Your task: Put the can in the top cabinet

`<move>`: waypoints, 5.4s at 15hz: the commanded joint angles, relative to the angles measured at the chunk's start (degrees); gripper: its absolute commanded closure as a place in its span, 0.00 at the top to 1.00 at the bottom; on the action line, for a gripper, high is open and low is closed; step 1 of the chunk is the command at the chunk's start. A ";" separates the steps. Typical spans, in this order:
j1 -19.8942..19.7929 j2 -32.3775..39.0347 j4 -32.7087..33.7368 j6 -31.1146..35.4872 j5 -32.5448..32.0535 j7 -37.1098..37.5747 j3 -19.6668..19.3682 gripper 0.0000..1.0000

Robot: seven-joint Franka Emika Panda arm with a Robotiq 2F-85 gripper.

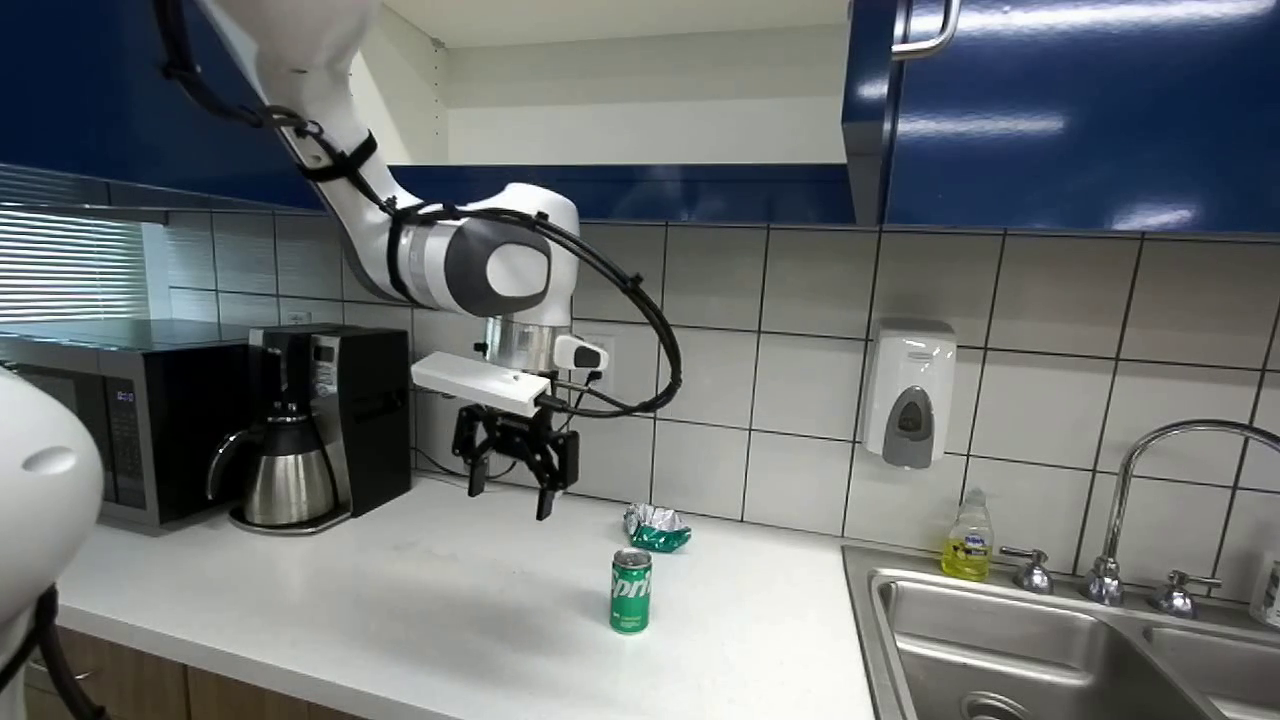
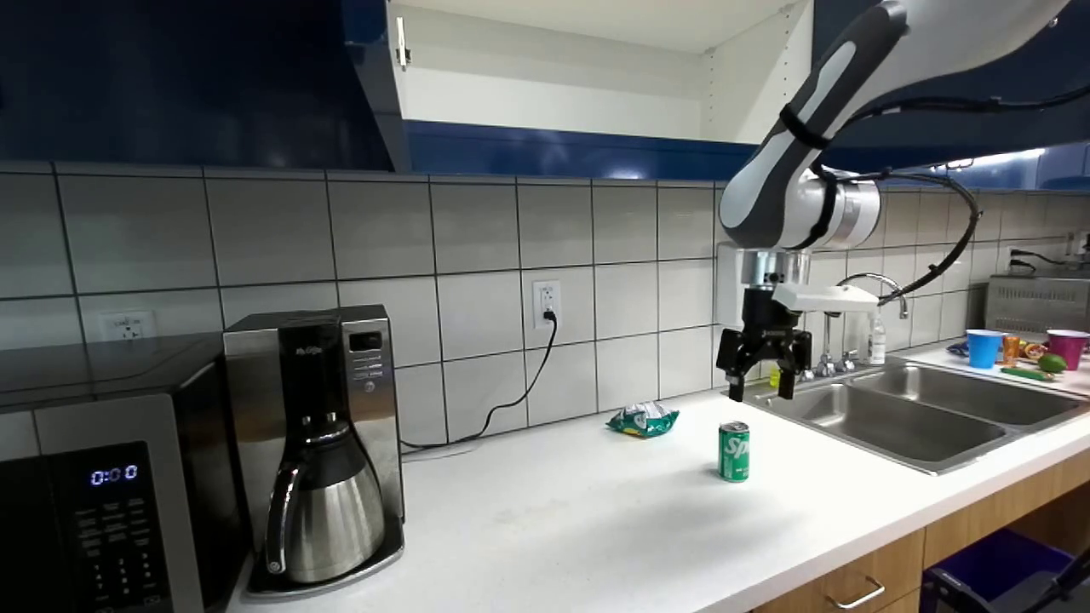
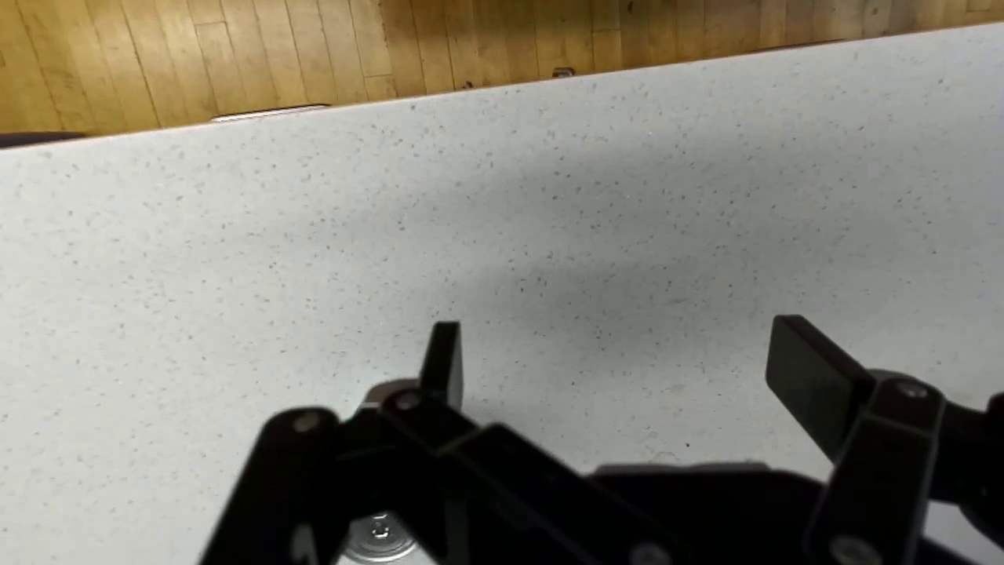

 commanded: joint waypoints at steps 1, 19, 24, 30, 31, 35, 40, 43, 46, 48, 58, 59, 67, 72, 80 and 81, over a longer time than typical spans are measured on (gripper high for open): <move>-1.77 6.73 3.36 3.44 -0.13 -1.75 -0.28 1.00; -8.67 32.21 13.05 22.21 0.09 -1.53 2.64 1.00; -9.26 35.03 14.43 29.45 -0.63 -0.09 3.56 1.00; -8.68 37.51 15.66 35.23 -1.82 1.45 3.97 1.00; -8.63 37.86 15.89 35.74 -2.09 1.64 3.98 1.00; -8.08 39.14 16.70 37.65 -3.42 3.08 3.35 1.00; -7.97 40.56 17.78 39.34 -4.17 3.89 3.25 1.00; -7.86 41.35 18.49 39.98 -4.42 4.29 3.15 1.00; -7.82 41.94 19.15 40.44 -4.44 4.73 3.19 1.00; -7.78 42.38 19.60 40.78 -4.55 4.87 3.21 0.74; -8.01 43.19 20.48 41.34 -4.59 5.26 4.24 0.40; -7.77 42.87 20.40 40.85 -4.63 5.36 4.16 0.40; -5.43 36.54 18.03 34.27 -4.81 6.28 4.03 0.40; -3.07 30.45 16.16 28.48 -5.70 6.52 3.38 0.40; -0.46 18.56 11.93 21.46 -9.53 9.11 2.78 0.40; -0.49 16.91 11.38 20.32 -9.79 9.23 3.16 0.40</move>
